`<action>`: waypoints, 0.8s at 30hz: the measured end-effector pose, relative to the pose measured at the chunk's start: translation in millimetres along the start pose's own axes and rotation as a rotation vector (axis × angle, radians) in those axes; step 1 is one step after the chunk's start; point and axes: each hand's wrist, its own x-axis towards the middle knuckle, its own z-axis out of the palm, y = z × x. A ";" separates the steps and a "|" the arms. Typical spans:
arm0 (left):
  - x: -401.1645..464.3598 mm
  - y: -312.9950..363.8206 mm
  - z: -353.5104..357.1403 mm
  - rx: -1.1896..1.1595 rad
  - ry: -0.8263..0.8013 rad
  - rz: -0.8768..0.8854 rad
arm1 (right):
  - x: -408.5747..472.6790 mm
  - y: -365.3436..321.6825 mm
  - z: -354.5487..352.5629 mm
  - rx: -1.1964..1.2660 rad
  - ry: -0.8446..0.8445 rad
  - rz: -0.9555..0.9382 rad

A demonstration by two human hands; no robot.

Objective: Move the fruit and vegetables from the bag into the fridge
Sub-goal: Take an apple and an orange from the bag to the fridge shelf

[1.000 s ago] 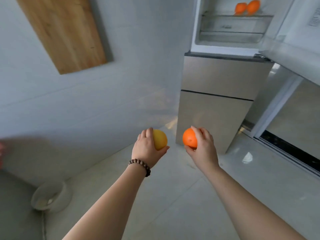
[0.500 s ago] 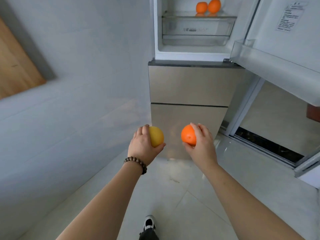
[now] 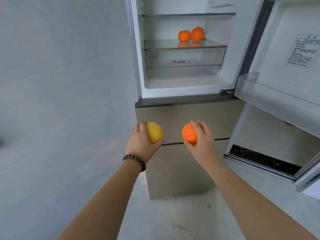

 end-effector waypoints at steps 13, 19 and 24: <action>200.7 49.4 25.7 -0.093 0.154 0.217 | 213.6 23.6 11.2 -0.041 0.186 -0.097; 304.9 84.8 34.1 -0.085 0.321 0.275 | 334.9 42.7 4.5 0.028 0.267 -0.161; 387.6 122.1 31.5 -0.139 0.436 0.306 | 429.1 47.7 -4.5 0.164 0.356 -0.207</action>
